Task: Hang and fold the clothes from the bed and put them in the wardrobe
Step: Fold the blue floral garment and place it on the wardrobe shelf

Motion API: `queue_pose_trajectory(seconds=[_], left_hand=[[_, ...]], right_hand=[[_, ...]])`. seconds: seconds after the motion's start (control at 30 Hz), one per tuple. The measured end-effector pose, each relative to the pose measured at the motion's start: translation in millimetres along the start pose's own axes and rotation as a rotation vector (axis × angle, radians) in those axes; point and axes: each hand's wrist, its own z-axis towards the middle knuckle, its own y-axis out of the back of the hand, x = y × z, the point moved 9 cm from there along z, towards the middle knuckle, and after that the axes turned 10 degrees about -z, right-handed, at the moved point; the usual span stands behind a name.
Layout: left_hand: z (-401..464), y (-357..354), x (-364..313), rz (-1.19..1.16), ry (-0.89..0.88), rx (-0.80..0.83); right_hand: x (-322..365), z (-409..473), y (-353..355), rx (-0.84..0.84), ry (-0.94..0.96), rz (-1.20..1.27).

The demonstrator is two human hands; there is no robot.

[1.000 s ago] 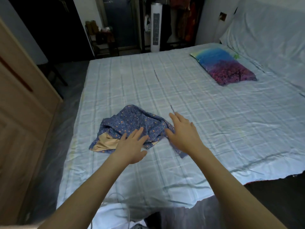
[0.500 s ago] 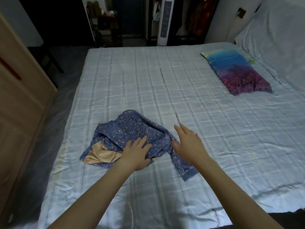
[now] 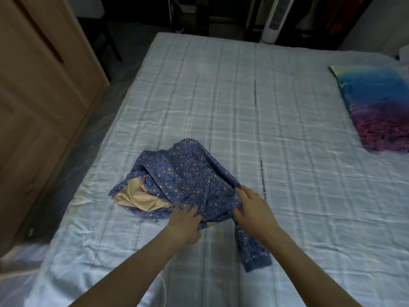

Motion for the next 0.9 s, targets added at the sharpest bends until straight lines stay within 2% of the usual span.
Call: queue_pose_trajectory(seconds=[0.13, 0.3, 0.4, 0.53, 0.6, 0.63, 0.77, 0.83, 0.9], left_hand=[[35.2, -15.0, 11.9, -0.022, 0.037, 0.044], [90.1, -26.3, 25.3, -0.078, 0.059, 0.022], [120.7, -42.6, 33.8, -0.009, 0.096, 0.029], [154.0, -81.3, 53.1, 0.048, 0.177, 0.119], [164.6, -86.8, 55.9, 0.004, 0.178, 0.083], [169.5, -82.9, 55.9, -0.030, 0.169, 0.006], [183.9, -61.4, 56.9, -0.147, 0.155, -0.178], [181.7, -39.0, 54.5, -0.258, 0.170, -0.151], [181.2, -13.8, 47.5, -0.345, 0.146, -0.128]], right_hand=[[-3.9, 44.2, -42.4, 0.122, 0.047, -0.008], [-14.4, 91.8, -104.0, 0.286, 0.069, -0.033], [-24.4, 103.3, -149.4, 0.406, 0.087, -0.034], [-41.1, 94.9, -206.9, 0.605, 0.093, -0.073], [-46.5, 93.4, -228.9, 0.692, 0.093, -0.068], [-47.8, 94.2, -236.2, 0.721, 0.089, -0.057], [-48.7, 102.3, -241.5, 0.706, 0.077, -0.026], [-47.2, 103.7, -235.8, 0.664, 0.040, 0.020], [-39.4, 107.9, -219.7, 0.591, -0.034, 0.189]])
